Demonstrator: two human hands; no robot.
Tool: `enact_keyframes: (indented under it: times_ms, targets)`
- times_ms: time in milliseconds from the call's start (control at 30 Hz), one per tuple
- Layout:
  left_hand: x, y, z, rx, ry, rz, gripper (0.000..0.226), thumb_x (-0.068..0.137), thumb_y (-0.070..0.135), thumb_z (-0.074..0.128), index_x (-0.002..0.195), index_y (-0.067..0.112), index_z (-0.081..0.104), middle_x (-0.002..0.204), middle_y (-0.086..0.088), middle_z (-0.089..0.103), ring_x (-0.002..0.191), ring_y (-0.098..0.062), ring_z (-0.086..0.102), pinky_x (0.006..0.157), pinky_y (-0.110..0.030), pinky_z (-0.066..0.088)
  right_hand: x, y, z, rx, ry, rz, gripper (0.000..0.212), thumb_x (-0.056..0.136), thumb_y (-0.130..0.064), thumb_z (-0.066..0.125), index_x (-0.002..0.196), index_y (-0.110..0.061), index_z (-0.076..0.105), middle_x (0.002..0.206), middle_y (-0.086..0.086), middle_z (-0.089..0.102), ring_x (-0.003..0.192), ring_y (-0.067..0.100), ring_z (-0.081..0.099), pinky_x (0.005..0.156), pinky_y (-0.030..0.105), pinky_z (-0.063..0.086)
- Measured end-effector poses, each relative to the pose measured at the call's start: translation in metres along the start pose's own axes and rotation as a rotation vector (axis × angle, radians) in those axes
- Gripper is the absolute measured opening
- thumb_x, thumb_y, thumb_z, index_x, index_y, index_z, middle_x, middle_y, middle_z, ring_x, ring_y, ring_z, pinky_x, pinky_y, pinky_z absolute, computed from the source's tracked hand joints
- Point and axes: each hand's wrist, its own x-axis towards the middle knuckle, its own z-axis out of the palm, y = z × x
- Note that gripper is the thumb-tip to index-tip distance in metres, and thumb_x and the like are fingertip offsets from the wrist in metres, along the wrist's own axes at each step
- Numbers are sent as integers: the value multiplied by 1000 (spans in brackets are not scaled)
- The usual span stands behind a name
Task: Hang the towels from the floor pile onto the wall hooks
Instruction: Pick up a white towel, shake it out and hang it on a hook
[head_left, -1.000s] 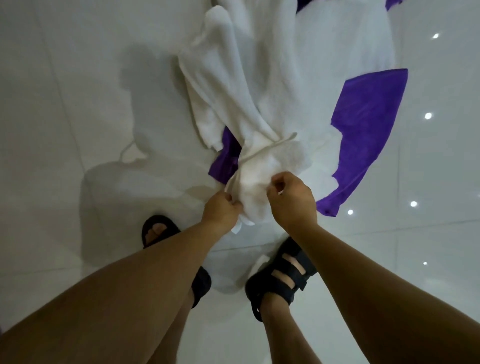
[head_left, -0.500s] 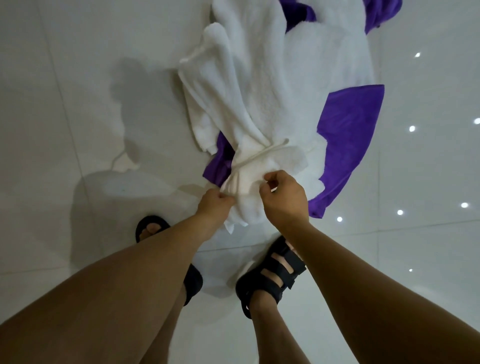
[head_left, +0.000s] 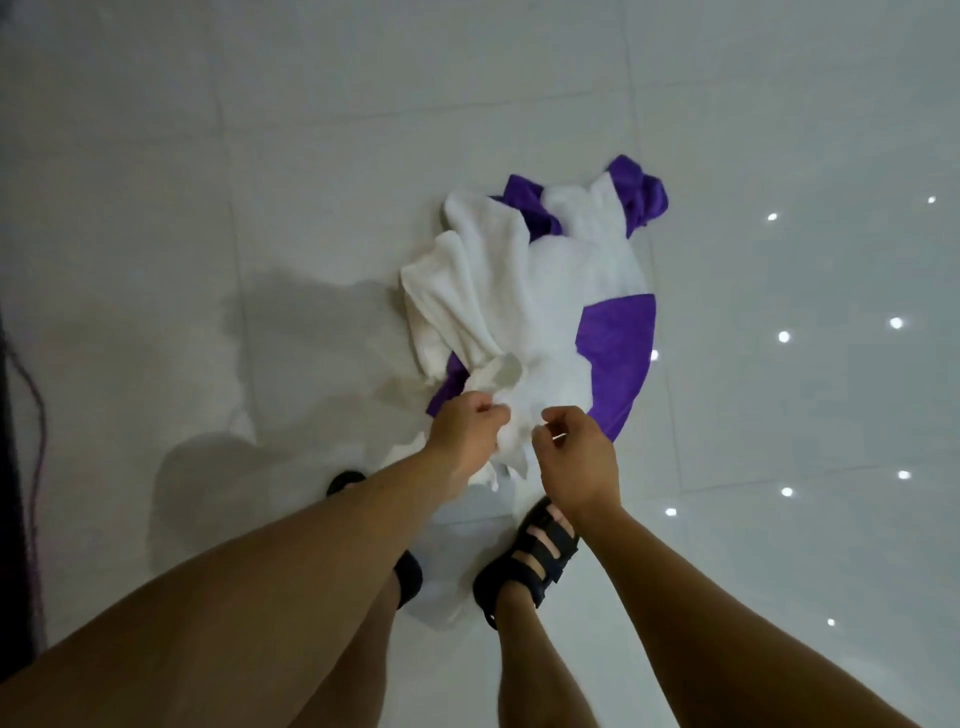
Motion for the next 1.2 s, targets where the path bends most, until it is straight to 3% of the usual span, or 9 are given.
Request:
enact_keyframes:
  times_ms: [200,333,500,600,700,833,967,1067,1200]
  targets:
    - [-134,141,-41,-298,-59,47,9,85,10,52,88,6,60,74,-11,64,69,-26,59,67,-34,52,-79,-102,-90,107,-86,-195,50,80,-30,72,127,-21,55,121,-7,59,107,12,57,92,30,49]
    - [-226,210,-82,-254,-42,236,9,83,9,54,82,4,60,76,-12,69,63,-21,68,54,-27,54,-119,-177,-151,110,68,-275,19,89,-34,62,95,-16,59,86,-6,61,82,17,62,67,29,51]
    - [-309,265,-153,-162,253,399,72,85,8,51,149,25,22,119,3,50,66,-18,72,43,-18,45,-168,-263,-220,166,191,-401,12,90,-19,57,94,-16,46,77,-10,53,73,16,54,62,29,39]
    - [-344,280,-188,-139,180,476,38,84,6,53,122,11,59,107,-5,61,76,-22,66,59,-26,46,-199,-313,-251,198,232,-532,13,91,-20,57,100,-14,49,83,-8,56,76,16,55,67,30,45]
    - [-382,292,-219,316,214,593,23,68,19,69,89,10,65,84,-2,62,78,-23,59,63,-29,47,-227,-358,-284,155,166,-581,27,84,-35,70,99,-17,57,84,-6,61,77,16,61,72,35,51]
    - [-426,311,-251,909,520,683,26,73,34,73,92,19,63,92,-2,54,83,-19,53,68,-33,51,-257,-412,-327,-368,-40,-674,49,59,-46,87,97,-28,62,89,-6,65,80,13,60,73,33,52]
    - [-464,324,-269,687,518,796,22,82,31,65,82,9,63,88,-8,55,82,-24,55,68,-35,49,-280,-455,-359,-902,291,-748,26,80,-40,67,102,-26,66,88,-3,65,81,20,60,61,26,45]
    - [-485,331,-280,228,479,791,20,85,27,57,75,11,52,71,-5,52,65,-22,51,58,-32,40,-292,-477,-377,-637,353,-739,26,89,-34,58,104,-15,64,100,11,67,91,33,63,68,31,45]
    - [-512,331,-290,-61,451,878,32,86,48,60,79,18,53,78,-2,56,76,-20,54,66,-31,41,-321,-507,-391,174,44,-686,11,89,-20,58,91,-10,61,87,14,62,73,32,63,55,39,57]
